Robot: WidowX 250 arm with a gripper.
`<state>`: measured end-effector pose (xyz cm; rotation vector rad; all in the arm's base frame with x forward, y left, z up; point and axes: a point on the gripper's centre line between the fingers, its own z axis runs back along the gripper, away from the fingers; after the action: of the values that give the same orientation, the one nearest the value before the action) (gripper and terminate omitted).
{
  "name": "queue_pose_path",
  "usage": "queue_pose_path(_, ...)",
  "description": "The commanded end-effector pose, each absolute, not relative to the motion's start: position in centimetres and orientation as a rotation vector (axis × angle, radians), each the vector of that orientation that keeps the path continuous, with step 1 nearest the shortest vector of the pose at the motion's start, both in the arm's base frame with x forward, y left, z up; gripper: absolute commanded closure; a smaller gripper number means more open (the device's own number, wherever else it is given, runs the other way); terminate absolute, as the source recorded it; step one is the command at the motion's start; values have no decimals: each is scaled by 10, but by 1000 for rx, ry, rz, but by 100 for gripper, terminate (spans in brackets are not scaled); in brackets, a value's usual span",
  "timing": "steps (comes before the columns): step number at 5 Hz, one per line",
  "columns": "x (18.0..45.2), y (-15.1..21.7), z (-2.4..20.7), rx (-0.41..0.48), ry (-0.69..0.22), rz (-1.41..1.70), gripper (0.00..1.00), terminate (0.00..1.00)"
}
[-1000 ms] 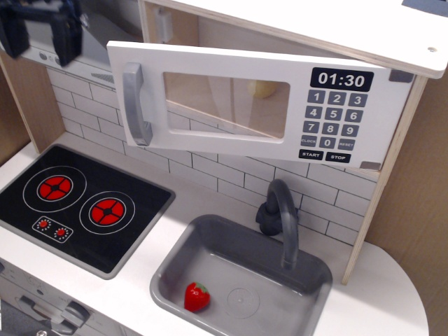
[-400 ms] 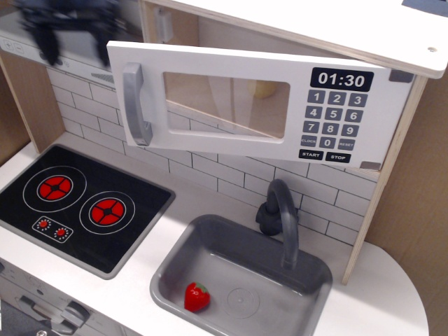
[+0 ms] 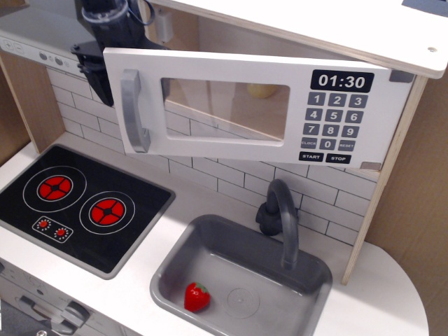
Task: Open microwave
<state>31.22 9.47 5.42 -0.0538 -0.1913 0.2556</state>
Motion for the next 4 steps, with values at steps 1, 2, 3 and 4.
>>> queue_pose_path(1, 242, 56, 57, 15, -184, 16, 0, 0)
queue_pose_path(2, 221, 28, 58, -19, -142, -27, 0, 0)
queue_pose_path(3, 213, -8, 64, -76, -87, -75, 0, 0)
queue_pose_path(4, 213, -44, 65, -119, -70, -109, 0, 0)
